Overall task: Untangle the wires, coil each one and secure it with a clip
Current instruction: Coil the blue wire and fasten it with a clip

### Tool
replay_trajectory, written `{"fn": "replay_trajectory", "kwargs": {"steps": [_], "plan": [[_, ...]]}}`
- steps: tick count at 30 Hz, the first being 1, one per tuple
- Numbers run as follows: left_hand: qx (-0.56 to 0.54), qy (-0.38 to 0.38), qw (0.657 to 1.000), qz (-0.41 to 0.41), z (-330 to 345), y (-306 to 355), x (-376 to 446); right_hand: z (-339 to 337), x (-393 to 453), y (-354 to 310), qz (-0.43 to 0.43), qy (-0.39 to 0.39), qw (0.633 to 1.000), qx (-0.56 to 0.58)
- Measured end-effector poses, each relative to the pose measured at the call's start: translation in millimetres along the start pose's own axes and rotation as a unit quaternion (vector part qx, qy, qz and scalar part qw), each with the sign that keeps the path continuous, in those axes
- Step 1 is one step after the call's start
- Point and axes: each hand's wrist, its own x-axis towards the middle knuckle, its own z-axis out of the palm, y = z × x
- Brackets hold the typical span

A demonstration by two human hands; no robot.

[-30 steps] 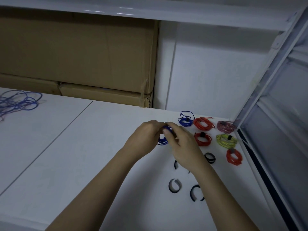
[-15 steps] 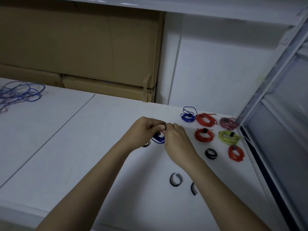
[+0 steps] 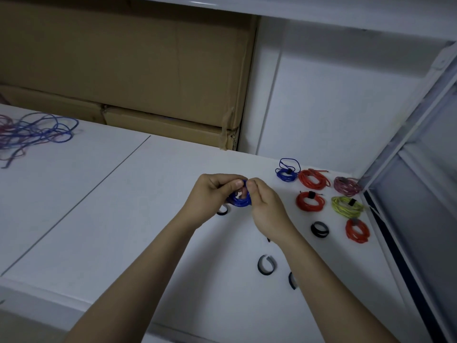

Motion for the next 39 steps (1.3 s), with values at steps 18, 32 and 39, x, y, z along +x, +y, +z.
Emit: {"fn": "replay_trajectory", "kwargs": {"steps": [18,32,39], "plan": [[0.407,0.028,0.872,-0.271,-25.3,-56.6,11.4,-6.0,13.6,37.5,0.014,-0.103,0.986,-0.132],[0.340,0.002,0.937,-0.084,-2.7,-42.5,23.1,-25.5,18.5,27.5,0.028,-0.127,0.991,-0.039],[0.218,0.036,0.975,-0.012,5.0,-22.1,19.7,-31.8,21.8,17.7,0.030,-0.133,0.990,-0.029]]}}
